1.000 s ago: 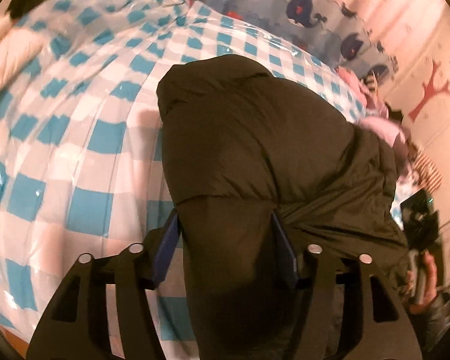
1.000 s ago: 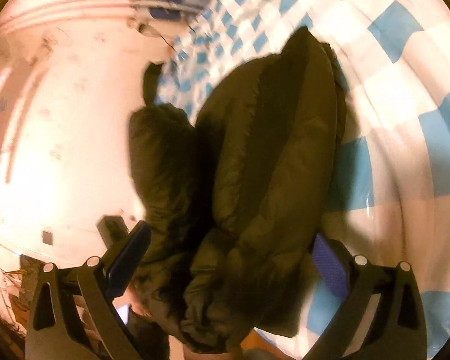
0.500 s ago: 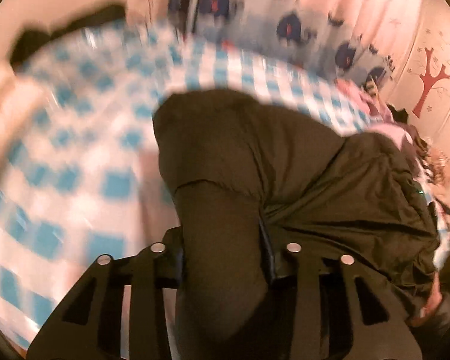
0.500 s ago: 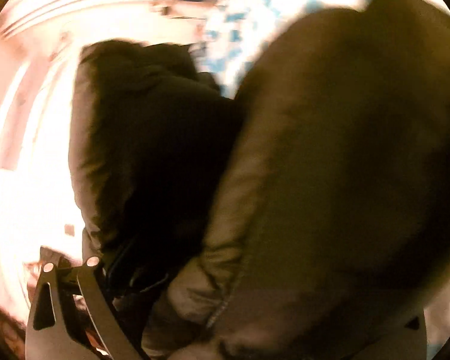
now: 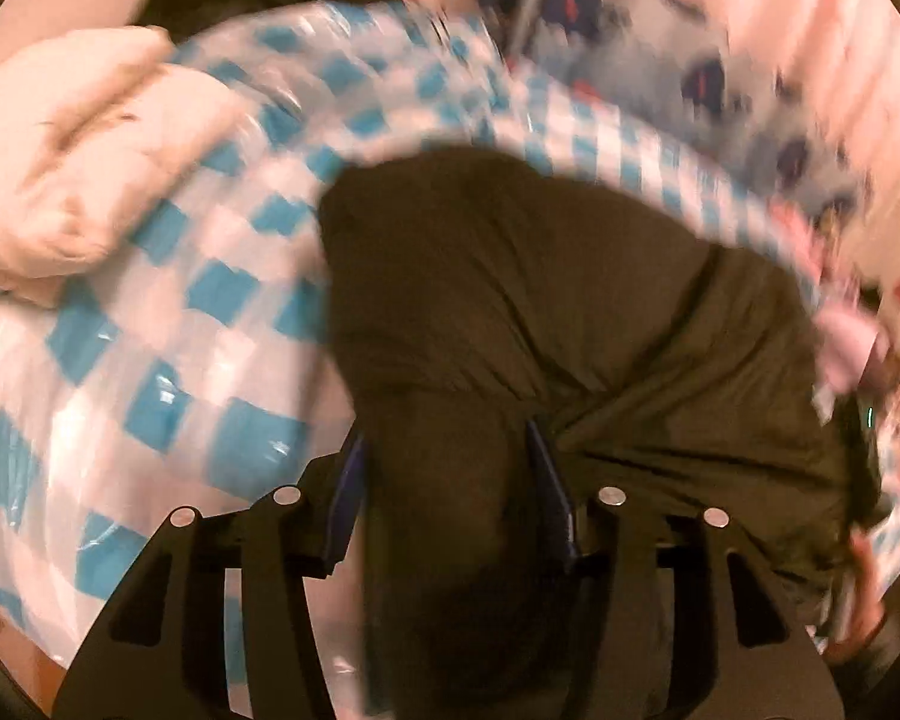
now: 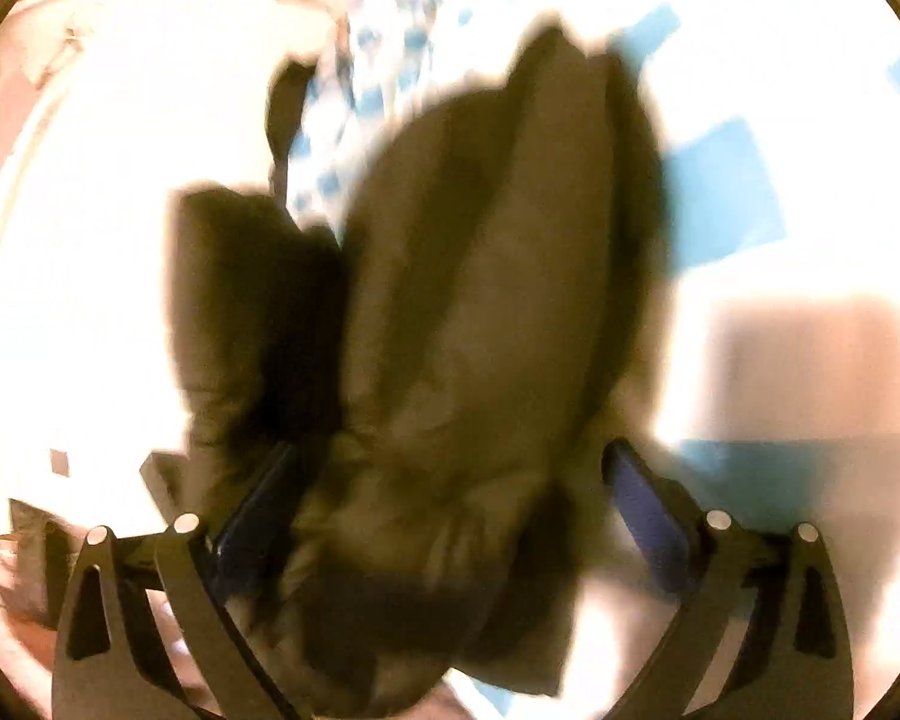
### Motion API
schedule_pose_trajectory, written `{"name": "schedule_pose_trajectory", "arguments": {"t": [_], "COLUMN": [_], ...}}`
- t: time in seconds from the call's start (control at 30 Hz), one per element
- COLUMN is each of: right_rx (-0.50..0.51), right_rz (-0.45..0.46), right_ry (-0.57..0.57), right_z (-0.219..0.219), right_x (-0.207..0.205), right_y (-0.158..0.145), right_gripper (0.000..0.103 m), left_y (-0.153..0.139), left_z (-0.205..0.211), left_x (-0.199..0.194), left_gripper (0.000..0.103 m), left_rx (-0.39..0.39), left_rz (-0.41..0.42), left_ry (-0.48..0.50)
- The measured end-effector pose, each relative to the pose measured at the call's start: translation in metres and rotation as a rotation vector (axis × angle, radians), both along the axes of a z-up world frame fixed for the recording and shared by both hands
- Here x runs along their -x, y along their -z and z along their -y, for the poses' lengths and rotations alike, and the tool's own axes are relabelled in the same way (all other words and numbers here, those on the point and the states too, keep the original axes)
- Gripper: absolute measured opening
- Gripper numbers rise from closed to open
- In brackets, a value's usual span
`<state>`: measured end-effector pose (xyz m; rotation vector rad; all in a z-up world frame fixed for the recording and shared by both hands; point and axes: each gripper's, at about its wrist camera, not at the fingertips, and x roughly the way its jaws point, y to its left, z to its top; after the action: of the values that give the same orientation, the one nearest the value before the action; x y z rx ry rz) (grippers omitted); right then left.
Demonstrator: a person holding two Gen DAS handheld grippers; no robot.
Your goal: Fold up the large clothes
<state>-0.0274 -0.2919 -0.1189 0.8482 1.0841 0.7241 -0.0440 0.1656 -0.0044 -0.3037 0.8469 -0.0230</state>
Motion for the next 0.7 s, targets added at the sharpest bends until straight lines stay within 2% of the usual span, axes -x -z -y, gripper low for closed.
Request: {"name": "schedule_pose_trajectory", "arguments": {"t": [0.07,0.17,0.23,0.3,0.37,0.4,0.43,0.5,0.53,0.6,0.63,0.7], "right_rx": [0.034,0.047,0.117,0.194,0.36,0.439,0.475,0.393,0.38,0.377,0.325,0.247], "right_rz": [0.125,0.286,0.361,0.379,0.347,0.296,0.198,0.108,0.093,0.107,0.139,0.201], "right_ry": [0.066,0.041,-0.037,-0.093,-0.119,-0.117,-0.126,-0.124,-0.122,-0.139,-0.126,-0.029], "right_z": [0.013,-0.009,-0.049,-0.086,-0.121,-0.135,-0.136,-0.13,-0.125,-0.119,-0.108,-0.075], "right_x": [0.004,-0.017,-0.037,-0.046,-0.061,-0.075,-0.086,-0.094,-0.089,-0.085,-0.082,-0.085], "right_y": [-0.033,-0.089,-0.116,-0.126,-0.109,-0.087,-0.052,-0.012,-0.007,-0.014,-0.024,-0.046], "right_gripper": [0.096,0.096,0.096,0.096,0.096,0.096,0.096,0.097,0.096,0.096,0.096,0.096], "left_y": [-0.026,-0.049,-0.049,-0.038,-0.019,-0.007,0.006,0.028,0.03,0.026,0.019,0.007], "left_z": [-0.007,0.0,0.011,0.025,0.033,0.039,0.041,0.043,0.043,0.039,0.032,0.009], "left_x": [0.009,-0.002,-0.019,-0.037,-0.056,-0.057,-0.063,-0.062,-0.063,-0.06,-0.056,-0.05], "left_gripper": [0.051,0.061,0.062,0.062,0.062,0.062,0.062,0.062,0.062,0.062,0.062,0.062], "left_rx": [-0.025,-0.019,-0.024,-0.02,-0.008,0.001,0.013,0.031,0.042,0.048,0.057,0.07], "left_rz": [0.114,0.206,0.202,0.169,0.109,0.081,0.05,0.019,0.011,0.017,0.041,0.084], "left_ry": [-0.033,-0.012,0.029,0.065,0.087,0.09,0.096,0.11,0.122,0.138,0.132,0.102]}}
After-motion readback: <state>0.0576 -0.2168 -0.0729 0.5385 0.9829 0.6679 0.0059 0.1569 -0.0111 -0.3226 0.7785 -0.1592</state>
